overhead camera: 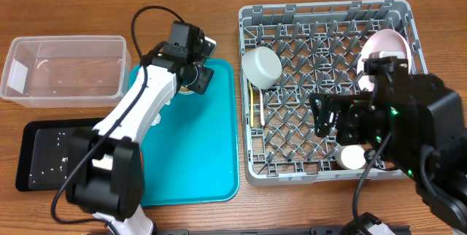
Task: Sort waste into correct bins and load items into the dishwasher rack
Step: 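Grasp the second bowl of peanuts on the teal tray, left gripper, then invert the bowl over the black tray to dump its food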
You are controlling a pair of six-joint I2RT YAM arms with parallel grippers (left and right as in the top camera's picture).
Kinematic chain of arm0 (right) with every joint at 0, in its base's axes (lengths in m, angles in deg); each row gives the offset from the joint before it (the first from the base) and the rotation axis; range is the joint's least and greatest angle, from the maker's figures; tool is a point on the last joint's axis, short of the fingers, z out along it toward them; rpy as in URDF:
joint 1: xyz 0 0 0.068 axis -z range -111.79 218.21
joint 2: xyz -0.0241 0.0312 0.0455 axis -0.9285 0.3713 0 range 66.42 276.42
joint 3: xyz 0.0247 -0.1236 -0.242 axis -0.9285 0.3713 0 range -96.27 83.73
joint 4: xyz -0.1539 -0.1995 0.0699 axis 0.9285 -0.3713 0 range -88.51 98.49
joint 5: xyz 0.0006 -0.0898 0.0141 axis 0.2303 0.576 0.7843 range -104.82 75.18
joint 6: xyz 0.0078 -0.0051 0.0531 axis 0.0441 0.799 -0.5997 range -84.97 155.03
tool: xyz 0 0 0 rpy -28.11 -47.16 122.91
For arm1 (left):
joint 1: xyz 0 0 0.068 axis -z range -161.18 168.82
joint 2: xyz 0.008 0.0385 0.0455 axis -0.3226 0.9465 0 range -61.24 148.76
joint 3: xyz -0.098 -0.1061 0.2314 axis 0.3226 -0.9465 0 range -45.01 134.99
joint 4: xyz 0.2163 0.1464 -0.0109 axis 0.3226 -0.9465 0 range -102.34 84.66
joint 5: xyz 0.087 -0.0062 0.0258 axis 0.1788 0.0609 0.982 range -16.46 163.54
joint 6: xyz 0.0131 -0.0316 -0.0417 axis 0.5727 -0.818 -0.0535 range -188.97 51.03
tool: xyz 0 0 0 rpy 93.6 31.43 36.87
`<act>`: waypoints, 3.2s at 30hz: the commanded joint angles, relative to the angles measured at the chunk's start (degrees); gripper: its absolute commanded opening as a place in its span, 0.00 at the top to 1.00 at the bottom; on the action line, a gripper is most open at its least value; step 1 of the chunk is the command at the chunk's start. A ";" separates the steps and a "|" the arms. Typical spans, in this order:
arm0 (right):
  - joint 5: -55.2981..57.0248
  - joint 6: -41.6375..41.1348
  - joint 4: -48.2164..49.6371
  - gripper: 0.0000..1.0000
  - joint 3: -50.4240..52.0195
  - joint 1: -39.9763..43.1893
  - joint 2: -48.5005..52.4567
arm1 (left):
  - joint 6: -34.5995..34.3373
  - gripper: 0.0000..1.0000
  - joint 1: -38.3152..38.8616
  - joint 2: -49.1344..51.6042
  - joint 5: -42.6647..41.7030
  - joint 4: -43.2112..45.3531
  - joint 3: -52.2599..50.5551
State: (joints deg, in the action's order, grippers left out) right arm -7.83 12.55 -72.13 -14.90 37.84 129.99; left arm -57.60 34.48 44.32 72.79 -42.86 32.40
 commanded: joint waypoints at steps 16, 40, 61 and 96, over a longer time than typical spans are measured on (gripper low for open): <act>2.08 -0.31 0.20 0.00 -0.83 0.22 -0.61 | 4.52 0.63 0.13 5.07 0.87 -1.66 1.05; 2.45 -0.28 1.01 0.00 -0.83 0.22 -5.99 | -6.91 0.96 2.54 -0.24 0.74 -14.34 7.50; 2.36 -0.31 -0.72 0.00 -0.83 0.22 -5.99 | -37.20 0.96 -10.34 -39.17 2.69 -37.62 7.34; 1.99 -1.62 -0.74 0.00 -0.83 0.22 -5.99 | 36.48 0.96 -79.34 -12.33 -89.88 -24.22 -30.80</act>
State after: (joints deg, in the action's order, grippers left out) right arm -6.28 11.48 -73.35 -14.90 37.84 124.33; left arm -28.77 -43.70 31.46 -12.19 -66.44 2.28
